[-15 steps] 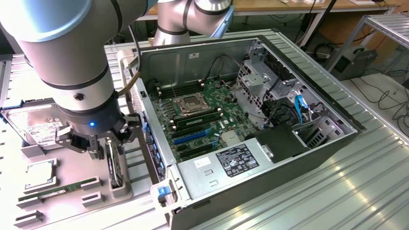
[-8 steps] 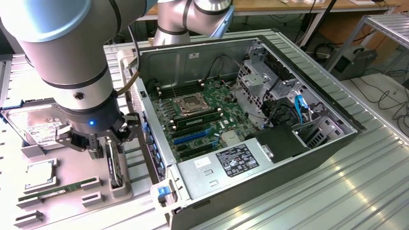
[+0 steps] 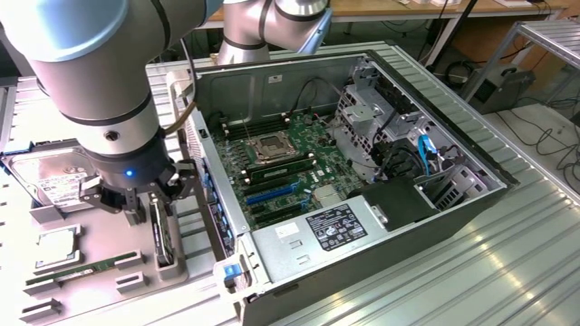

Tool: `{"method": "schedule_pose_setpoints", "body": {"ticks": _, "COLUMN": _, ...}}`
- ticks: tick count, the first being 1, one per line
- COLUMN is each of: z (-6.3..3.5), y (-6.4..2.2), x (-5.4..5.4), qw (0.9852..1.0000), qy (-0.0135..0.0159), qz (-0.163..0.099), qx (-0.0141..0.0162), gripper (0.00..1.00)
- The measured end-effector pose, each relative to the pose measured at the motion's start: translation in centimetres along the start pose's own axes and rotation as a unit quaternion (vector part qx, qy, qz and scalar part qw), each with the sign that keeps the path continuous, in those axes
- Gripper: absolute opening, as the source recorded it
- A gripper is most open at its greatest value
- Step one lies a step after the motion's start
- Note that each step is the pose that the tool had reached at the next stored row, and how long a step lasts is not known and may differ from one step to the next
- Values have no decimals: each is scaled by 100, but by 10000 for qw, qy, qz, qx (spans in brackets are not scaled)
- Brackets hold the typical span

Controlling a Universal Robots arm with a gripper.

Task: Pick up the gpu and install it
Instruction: 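Pick up the gpu and move the gpu toward the slot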

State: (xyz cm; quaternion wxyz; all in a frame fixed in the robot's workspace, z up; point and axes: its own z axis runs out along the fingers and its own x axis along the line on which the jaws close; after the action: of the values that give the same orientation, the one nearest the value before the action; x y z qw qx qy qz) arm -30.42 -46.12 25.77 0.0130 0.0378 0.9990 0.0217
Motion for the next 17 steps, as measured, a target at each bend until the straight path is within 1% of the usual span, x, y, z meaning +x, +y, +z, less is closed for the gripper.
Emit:
{"method": "schedule_pose_setpoints", "body": {"ticks": 4, "z": 42, "y": 38, "x": 13, "qw": 10000, "qy": 0, "qz": 0, "qx": 0, "gripper": 42}}
{"method": "schedule_pose_setpoints", "body": {"ticks": 17, "z": 157, "y": 54, "x": 28, "qw": 10000, "qy": 0, "qz": 0, "qx": 0, "gripper": 42}}
